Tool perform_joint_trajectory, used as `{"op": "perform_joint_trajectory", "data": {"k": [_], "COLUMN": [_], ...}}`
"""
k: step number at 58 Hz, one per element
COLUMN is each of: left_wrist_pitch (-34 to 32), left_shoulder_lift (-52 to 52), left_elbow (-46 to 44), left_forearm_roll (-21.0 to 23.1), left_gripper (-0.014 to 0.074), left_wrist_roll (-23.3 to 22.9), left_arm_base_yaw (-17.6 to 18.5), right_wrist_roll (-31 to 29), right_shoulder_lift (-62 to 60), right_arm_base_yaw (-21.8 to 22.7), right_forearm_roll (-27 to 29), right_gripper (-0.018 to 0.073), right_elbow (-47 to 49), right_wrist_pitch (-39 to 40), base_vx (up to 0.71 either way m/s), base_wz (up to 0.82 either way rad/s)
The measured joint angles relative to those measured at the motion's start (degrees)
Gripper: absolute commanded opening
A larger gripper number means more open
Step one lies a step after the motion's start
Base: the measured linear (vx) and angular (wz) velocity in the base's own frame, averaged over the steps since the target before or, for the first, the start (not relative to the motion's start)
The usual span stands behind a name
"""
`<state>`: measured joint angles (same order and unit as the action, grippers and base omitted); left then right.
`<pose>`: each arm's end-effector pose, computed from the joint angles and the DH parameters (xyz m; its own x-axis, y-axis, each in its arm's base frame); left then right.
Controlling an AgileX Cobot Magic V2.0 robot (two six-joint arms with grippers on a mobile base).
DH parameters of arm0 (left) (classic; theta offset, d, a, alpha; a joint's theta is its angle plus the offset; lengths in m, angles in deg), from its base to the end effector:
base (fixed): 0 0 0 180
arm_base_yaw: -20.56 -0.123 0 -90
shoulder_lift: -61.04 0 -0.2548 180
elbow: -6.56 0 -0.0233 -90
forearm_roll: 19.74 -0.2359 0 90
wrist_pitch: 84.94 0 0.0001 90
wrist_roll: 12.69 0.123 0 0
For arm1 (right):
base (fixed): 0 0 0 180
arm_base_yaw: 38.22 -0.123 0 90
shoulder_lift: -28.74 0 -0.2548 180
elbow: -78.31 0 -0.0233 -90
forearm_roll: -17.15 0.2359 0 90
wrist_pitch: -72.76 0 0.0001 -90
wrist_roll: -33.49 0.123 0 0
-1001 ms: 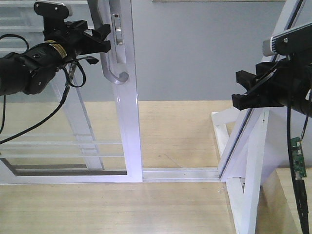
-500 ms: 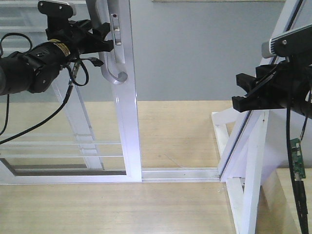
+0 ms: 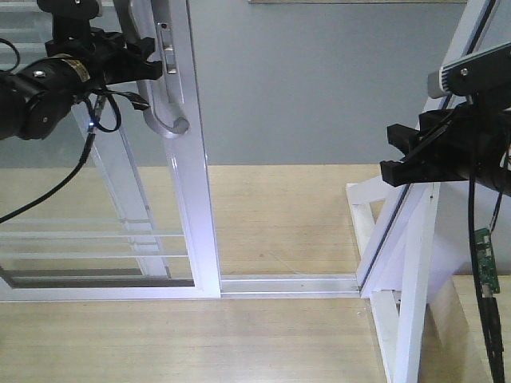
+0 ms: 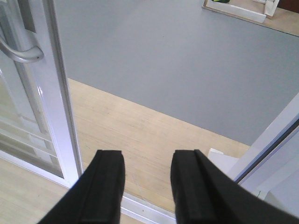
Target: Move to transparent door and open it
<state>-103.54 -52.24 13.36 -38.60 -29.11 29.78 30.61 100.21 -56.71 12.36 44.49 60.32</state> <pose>0.4283 -0.0823 0.2326 -0.2053 0.0600 -0.9769 0.2643 0.9644 0.0037 0.2488 0.0808 0.2676 -0.3971 -0.2715 -0.8767 -0.3573 0.9256 -0.1248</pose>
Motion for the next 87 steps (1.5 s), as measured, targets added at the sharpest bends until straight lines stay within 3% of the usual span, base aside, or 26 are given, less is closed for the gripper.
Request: {"op": "perform_joint_trajectory", "data": {"k": [17,35,52,67,87], "left_wrist_pitch": [8.39,10.34,15.53,14.45,7.73], "left_shoulder_lift": [3.27,5.47,9.75,21.75,45.05], "left_elbow": [0.0,0.0,1.13,12.03,29.85], "left_forearm_roll": [3.15,3.8,4.06,4.06,4.0], "left_gripper": [0.0412,0.0412,0.0412,0.0412,0.0412], "left_wrist_roll": [0.11,0.11,0.11,0.11,-0.1], "left_arm_base_yaw": [-4.45,-10.0,-11.78,-11.53,-11.53], "right_wrist_roll": [0.0,0.0,0.0,0.0,0.0], "right_shoulder_lift": [0.0,0.0,0.0,0.0,0.0], "right_arm_base_yaw": [0.0,0.0,0.0,0.0,0.0], "right_forearm_roll": [0.0,0.0,0.0,0.0,0.21], "right_gripper": [0.0328,0.0328,0.0328,0.0328,0.0328], "right_elbow": [0.0,0.0,0.0,0.0,0.0], "right_wrist_pitch": [0.0,0.0,0.0,0.0,0.0], "base_vx": [0.0,0.0,0.0,0.0,0.0], "base_wz": [0.0,0.0,0.0,0.0,0.0]}}
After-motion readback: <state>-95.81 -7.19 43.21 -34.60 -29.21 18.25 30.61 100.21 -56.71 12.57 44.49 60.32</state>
